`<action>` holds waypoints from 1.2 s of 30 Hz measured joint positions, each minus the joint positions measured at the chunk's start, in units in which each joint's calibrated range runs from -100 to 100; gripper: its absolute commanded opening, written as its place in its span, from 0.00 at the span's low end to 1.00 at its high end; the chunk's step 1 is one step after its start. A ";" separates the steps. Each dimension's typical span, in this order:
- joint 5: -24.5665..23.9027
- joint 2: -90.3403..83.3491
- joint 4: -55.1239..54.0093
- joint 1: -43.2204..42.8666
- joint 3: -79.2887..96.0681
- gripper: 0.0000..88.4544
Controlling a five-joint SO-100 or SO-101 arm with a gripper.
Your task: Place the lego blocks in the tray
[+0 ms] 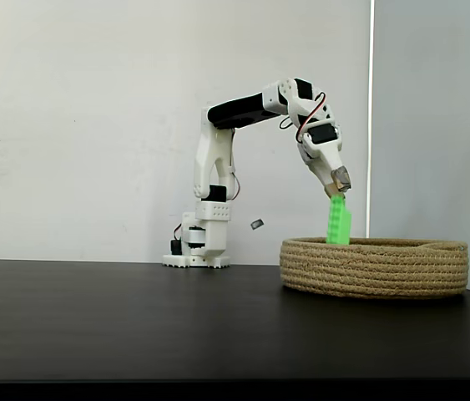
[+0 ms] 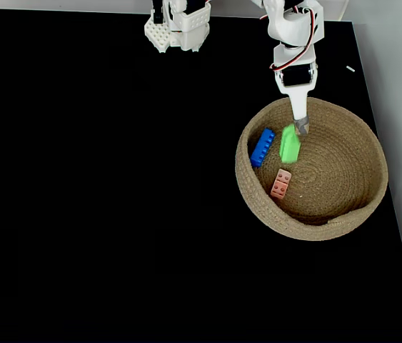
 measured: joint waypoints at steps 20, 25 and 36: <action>5.86 -14.84 1.46 10.02 23.77 0.00; 9.72 -29.69 -7.39 16.78 39.68 0.00; 18.66 -67.09 -16.48 24.59 76.54 0.00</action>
